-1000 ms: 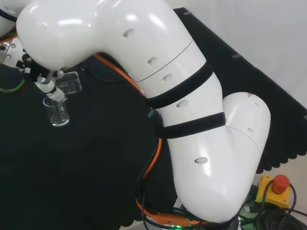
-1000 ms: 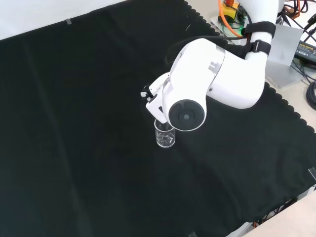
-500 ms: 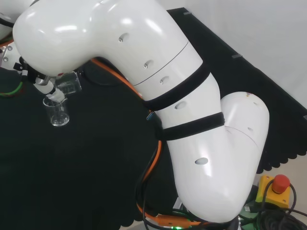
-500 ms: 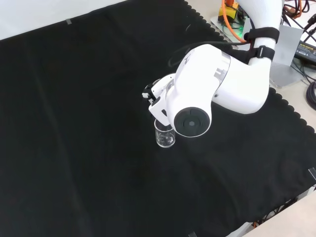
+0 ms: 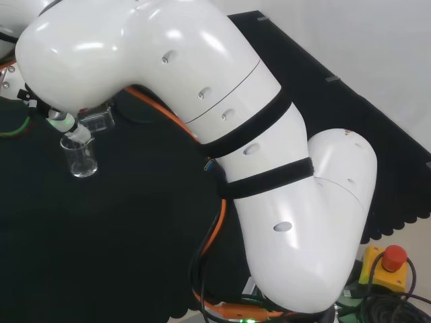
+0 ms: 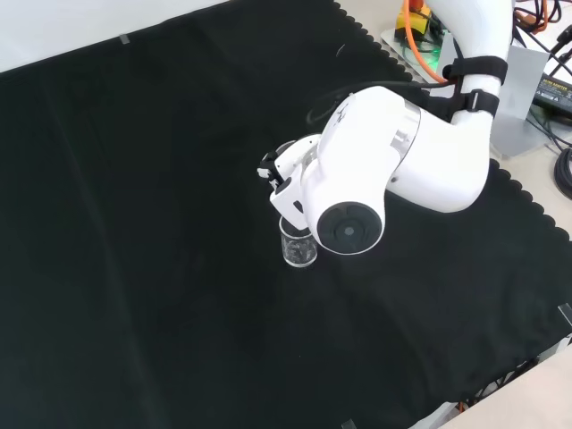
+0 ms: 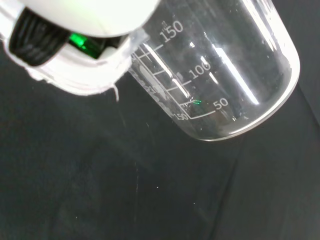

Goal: Pour the water from the handheld beaker into the one on the table.

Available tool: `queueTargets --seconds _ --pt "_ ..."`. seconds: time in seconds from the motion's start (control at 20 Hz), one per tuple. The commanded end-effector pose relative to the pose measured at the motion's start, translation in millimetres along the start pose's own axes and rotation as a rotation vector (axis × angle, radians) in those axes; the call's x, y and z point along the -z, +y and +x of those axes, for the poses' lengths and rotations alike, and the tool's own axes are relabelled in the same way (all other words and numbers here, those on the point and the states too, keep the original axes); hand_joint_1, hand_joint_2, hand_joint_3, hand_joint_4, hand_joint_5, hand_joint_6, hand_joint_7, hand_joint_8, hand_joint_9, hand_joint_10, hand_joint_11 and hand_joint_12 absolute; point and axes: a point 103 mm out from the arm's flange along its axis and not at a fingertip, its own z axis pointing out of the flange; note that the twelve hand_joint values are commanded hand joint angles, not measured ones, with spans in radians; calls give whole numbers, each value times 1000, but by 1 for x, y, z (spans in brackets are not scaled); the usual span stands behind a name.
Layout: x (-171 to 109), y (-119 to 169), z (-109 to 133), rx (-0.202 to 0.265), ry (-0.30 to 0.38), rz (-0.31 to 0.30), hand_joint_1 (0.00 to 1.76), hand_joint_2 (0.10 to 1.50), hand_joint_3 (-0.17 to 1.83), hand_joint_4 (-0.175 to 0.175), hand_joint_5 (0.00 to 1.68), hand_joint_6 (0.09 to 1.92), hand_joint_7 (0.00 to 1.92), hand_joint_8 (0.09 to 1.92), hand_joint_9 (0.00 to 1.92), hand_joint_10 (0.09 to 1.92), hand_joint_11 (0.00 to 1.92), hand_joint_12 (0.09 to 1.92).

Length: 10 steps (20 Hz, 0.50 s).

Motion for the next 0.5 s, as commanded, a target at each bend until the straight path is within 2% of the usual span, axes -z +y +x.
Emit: queueTargets --seconds 0.05,0.5 --pt "1 -1 2 0 -11 4 1108 612 1002 13 1043 1251 1389 1078 1242 1105 1107 940" --pt "2 -1 3 -3 -21 11 1108 612 1003 13 1043 1252 1388 1080 1243 1107 1108 940"
